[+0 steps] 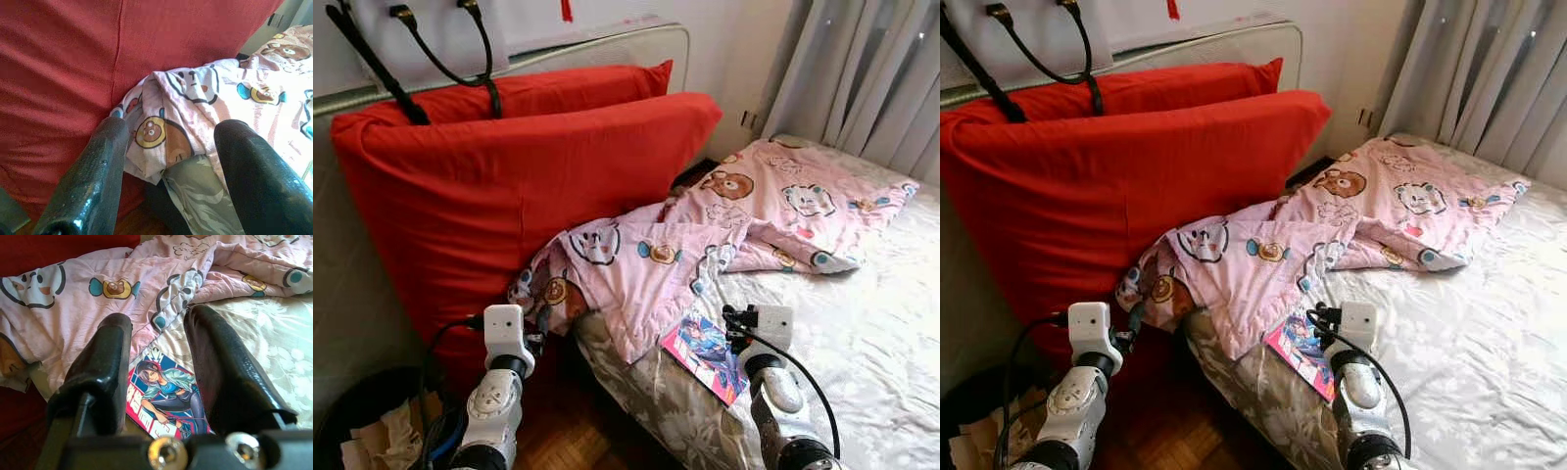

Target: Clean up the room

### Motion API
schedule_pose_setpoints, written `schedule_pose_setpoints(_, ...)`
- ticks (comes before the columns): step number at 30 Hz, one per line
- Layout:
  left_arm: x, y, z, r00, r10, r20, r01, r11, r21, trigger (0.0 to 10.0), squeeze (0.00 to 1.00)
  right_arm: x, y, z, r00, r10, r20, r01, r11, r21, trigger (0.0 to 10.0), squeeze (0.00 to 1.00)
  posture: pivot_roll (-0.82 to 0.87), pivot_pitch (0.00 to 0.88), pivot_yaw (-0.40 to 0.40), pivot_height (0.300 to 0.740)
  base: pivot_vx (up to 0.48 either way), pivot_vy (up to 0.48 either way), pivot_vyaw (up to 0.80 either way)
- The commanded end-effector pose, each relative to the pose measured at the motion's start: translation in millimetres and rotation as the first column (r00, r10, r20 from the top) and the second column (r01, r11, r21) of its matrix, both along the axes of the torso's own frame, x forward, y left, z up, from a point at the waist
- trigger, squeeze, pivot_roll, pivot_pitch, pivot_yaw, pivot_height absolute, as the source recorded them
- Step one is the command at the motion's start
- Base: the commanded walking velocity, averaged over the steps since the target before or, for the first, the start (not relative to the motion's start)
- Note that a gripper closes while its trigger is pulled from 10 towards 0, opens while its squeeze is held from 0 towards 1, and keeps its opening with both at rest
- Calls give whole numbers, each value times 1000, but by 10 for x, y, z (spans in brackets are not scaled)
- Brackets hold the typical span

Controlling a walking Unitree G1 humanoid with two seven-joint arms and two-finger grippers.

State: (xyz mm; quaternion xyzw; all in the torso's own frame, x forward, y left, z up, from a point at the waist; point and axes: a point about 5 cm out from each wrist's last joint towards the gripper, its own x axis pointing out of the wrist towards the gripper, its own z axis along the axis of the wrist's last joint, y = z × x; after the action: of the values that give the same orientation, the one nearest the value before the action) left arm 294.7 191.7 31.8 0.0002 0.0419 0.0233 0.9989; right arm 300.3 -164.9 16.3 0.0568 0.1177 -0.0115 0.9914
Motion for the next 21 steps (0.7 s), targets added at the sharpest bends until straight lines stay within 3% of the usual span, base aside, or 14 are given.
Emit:
schedule_pose_setpoints(1,-12,-2,-31,1000,0,-21,0,1000,-7,10000,0,8,4,12,1000,-5,9,5,1000,19,10000,0,41,0,-43,651,0,0,0)
schedule_pose_setpoints(21,-36,-17,-71,999,-9,-40,8,1000,-19,10000,0,-53,-25,-86,998,14,-58,-14,1000,2,10000,0,41,0,-41,651,0,0,0)
